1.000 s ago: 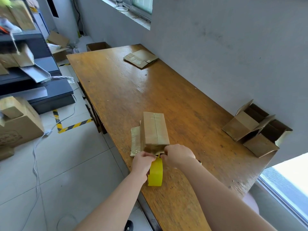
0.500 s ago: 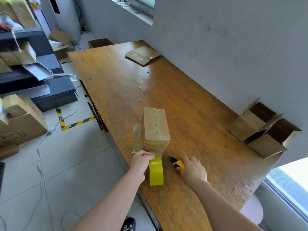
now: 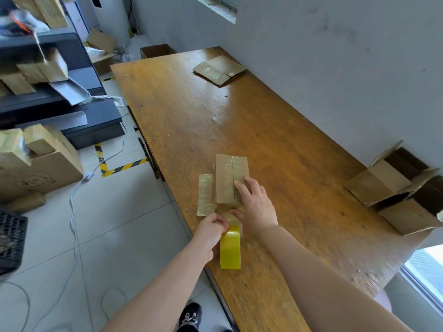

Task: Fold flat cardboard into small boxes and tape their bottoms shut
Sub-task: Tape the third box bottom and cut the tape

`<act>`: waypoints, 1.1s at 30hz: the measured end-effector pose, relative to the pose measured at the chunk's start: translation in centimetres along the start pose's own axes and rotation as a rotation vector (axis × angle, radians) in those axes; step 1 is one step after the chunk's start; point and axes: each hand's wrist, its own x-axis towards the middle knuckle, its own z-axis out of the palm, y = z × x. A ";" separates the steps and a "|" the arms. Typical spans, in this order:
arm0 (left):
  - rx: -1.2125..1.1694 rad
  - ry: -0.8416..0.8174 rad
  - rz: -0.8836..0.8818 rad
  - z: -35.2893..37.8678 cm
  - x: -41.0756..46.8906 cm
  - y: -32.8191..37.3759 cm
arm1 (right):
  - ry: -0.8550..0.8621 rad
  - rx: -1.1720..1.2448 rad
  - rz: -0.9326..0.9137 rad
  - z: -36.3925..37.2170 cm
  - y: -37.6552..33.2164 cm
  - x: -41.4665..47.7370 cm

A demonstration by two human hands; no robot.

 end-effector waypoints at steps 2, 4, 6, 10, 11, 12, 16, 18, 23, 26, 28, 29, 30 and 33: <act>0.009 -0.018 0.007 -0.3 -0.1 -0.1 | -0.002 -0.013 -0.018 -0.2 -0.1 0.4; -0.014 -0.050 0.023 -0.5 -0.3 -0.1 | -0.015 -0.008 -0.022 -0.4 -0.2 0.7; -0.060 -0.062 0.026 -0.4 -0.5 0.1 | -0.026 0.003 -0.021 -0.6 -0.3 0.8; 0.012 -0.023 0.062 0.1 -0.8 0.3 | -0.026 0.039 0.010 -1.0 -0.1 0.8; 0.038 -0.021 0.092 0.3 -0.8 0.2 | -0.027 0.046 0.020 -1.1 0.0 0.7; 0.070 -0.023 0.132 0.4 -1.0 0.0 | -0.026 0.051 0.028 -1.2 0.2 0.7; 0.304 -0.070 0.338 0.7 -1.7 -0.5 | 0.007 0.065 0.035 -1.7 0.4 0.3; 0.470 -0.096 0.468 0.9 -1.9 -0.8 | 0.040 0.061 0.020 -1.9 0.4 0.2; 0.754 -0.094 0.690 1.7 -2.1 -1.3 | 0.068 0.068 0.024 -2.3 0.8 -0.3; 0.848 -0.102 0.711 2.0 -2.2 -1.2 | 0.072 0.079 0.021 -2.4 1.1 -0.7; 0.834 -0.167 0.706 2.2 -2.5 -1.0 | 0.076 0.084 0.019 -2.5 1.3 -0.8; 0.838 -0.214 0.706 2.3 -2.6 -1.0 | 0.081 0.084 0.022 -2.7 1.3 -0.8; 0.877 -0.251 0.714 2.4 -2.7 -1.1 | 0.083 0.077 0.024 -2.9 1.5 -0.7; 1.111 -0.310 0.839 2.8 -3.0 -1.9 | 0.058 0.080 0.010 -3.4 1.8 -0.7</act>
